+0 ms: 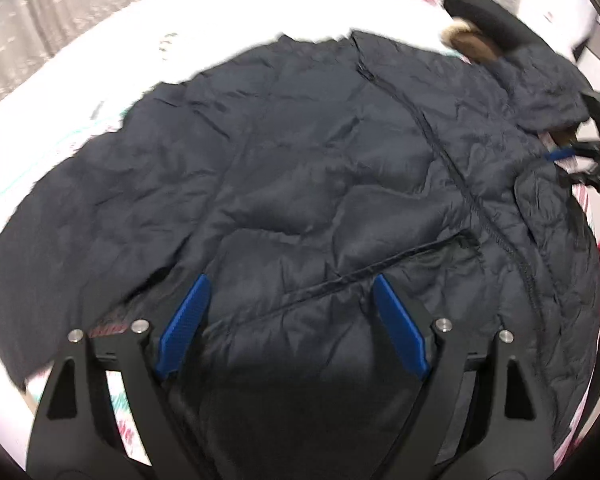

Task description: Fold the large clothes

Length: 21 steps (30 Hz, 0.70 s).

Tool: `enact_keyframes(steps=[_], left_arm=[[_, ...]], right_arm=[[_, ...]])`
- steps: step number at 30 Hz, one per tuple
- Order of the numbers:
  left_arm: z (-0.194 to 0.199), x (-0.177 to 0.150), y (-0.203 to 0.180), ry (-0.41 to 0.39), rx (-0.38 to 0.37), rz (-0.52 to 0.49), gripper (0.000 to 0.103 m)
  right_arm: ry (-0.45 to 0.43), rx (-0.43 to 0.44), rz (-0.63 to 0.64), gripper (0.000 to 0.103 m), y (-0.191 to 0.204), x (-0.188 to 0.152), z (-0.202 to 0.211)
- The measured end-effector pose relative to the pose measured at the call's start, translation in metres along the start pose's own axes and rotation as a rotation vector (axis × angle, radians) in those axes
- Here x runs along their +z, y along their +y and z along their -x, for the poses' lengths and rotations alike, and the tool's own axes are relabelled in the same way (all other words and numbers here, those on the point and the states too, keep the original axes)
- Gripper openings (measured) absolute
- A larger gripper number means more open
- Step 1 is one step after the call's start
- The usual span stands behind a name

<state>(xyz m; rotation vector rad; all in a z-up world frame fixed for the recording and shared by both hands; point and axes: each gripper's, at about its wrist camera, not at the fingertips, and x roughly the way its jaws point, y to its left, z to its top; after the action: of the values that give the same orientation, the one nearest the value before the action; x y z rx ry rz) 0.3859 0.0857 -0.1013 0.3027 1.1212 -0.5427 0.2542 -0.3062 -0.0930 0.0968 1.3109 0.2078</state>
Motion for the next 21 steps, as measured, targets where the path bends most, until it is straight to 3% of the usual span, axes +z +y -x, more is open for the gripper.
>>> enact_keyframes(steps=[1,2,3,4,5,6,10,13,16,19,21], left_arm=[[-0.004,0.001,0.001,0.023,-0.008,-0.007,0.069],[-0.008,0.000,0.000,0.041,-0.016,-0.014,0.045],[-0.007,-0.001,0.000,0.045,-0.028,-0.017,0.032],[-0.002,-0.003,-0.001,0.034,-0.050,-0.024,0.024],[0.005,-0.005,-0.002,0.022,-0.066,-0.033,0.011],[0.013,-0.007,-0.004,0.004,-0.080,-0.038,0.004],[0.062,-0.025,-0.021,-0.083,-0.160,-0.081,0.003],[0.094,-0.049,-0.045,-0.093,-0.196,-0.150,0.003],[0.104,-0.085,-0.066,-0.029,-0.205,-0.226,0.004],[0.097,-0.123,-0.084,0.093,-0.152,-0.310,0.005],[0.099,-0.138,-0.095,0.146,-0.118,-0.376,0.012]], right_arm=[[0.026,-0.010,0.001,0.091,-0.003,0.003,-0.011],[0.044,-0.011,-0.004,0.083,-0.006,0.004,-0.018],[0.060,-0.005,-0.010,0.073,-0.009,0.003,-0.024],[0.065,0.017,-0.003,0.045,-0.009,0.001,-0.023],[0.064,0.075,0.008,0.015,-0.007,-0.003,-0.019],[0.067,0.136,0.019,0.010,-0.004,-0.007,-0.015],[0.024,0.181,0.125,0.010,0.018,-0.032,0.021],[-0.007,0.187,0.173,0.012,0.030,-0.053,0.049],[0.008,0.176,0.188,0.020,0.032,-0.081,0.064],[0.078,0.140,0.212,0.038,0.033,-0.107,0.063],[0.150,0.147,0.226,0.041,0.032,-0.124,0.062]])
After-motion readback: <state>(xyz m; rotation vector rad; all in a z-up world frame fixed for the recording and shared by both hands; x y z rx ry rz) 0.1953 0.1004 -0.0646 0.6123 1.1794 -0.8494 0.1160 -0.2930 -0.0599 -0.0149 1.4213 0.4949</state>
